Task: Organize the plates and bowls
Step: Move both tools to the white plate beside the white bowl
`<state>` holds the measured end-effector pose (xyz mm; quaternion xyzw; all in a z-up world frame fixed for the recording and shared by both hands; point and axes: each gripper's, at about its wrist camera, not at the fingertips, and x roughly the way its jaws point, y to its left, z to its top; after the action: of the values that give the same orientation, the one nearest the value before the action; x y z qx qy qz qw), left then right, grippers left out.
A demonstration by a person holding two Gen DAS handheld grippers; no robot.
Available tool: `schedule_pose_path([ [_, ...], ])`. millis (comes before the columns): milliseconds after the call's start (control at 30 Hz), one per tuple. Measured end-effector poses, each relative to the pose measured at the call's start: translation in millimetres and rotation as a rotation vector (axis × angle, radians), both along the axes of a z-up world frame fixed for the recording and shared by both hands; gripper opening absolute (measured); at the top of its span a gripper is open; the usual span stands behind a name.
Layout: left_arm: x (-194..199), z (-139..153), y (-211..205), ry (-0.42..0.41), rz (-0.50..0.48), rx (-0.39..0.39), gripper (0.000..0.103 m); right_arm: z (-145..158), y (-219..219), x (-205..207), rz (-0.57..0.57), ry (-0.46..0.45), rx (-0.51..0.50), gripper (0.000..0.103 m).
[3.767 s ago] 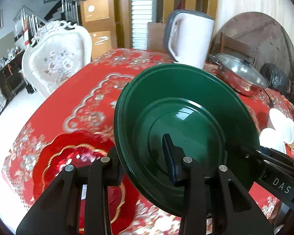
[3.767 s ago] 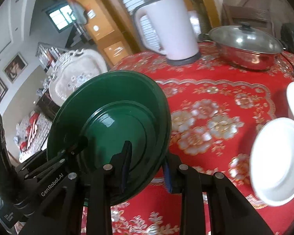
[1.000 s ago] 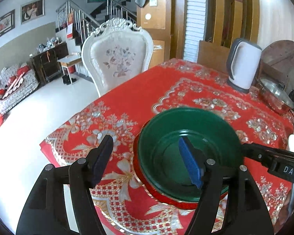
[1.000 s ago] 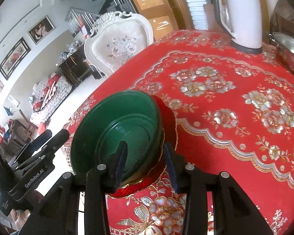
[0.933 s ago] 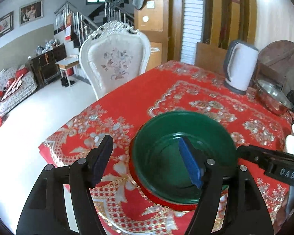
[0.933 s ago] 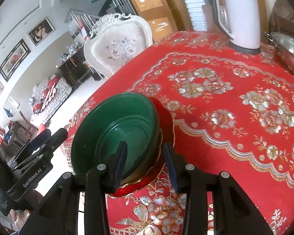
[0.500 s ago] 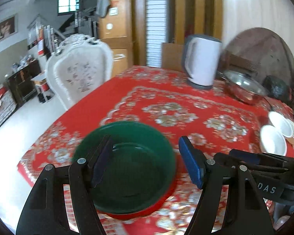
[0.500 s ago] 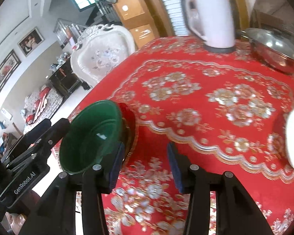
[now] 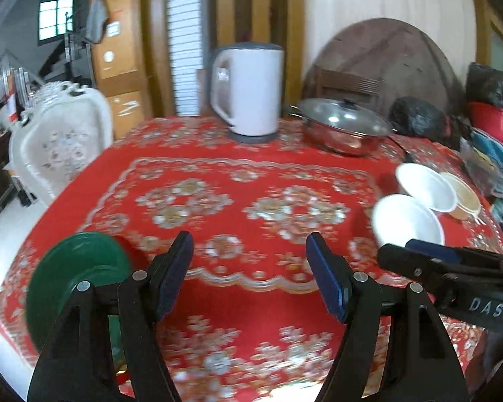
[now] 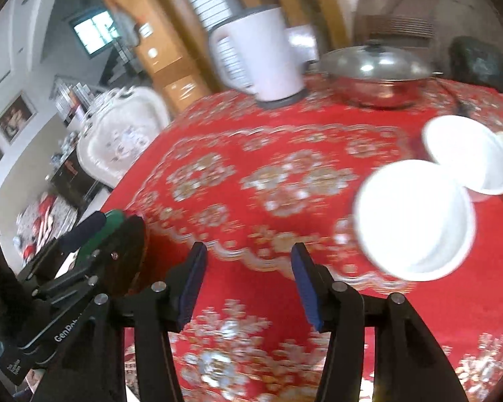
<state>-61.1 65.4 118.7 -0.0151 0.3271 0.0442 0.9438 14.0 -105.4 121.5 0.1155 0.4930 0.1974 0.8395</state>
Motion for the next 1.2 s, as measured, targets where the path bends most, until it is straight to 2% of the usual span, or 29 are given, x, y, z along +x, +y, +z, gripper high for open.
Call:
schedule_pose_path([
  [300, 38, -10, -53, 0.048, -0.117, -0.049, 0.07, -6, -74, 5, -0.148, 0.022, -0.033, 0.052],
  [567, 79, -23, -82, 0.115, -0.16, -0.072, 0.07, -23, -129, 10, -0.287, 0.065, -0.038, 0.053],
  [900, 116, -54, -103, 0.216, -0.184, -0.117, 0.07, -44, -149, 21, -0.333, 0.108, -0.003, 0.053],
  [1200, 133, -69, -117, 0.277, -0.214, -0.103, 0.07, -57, -145, 33, -0.313, 0.105, -0.027, 0.053],
])
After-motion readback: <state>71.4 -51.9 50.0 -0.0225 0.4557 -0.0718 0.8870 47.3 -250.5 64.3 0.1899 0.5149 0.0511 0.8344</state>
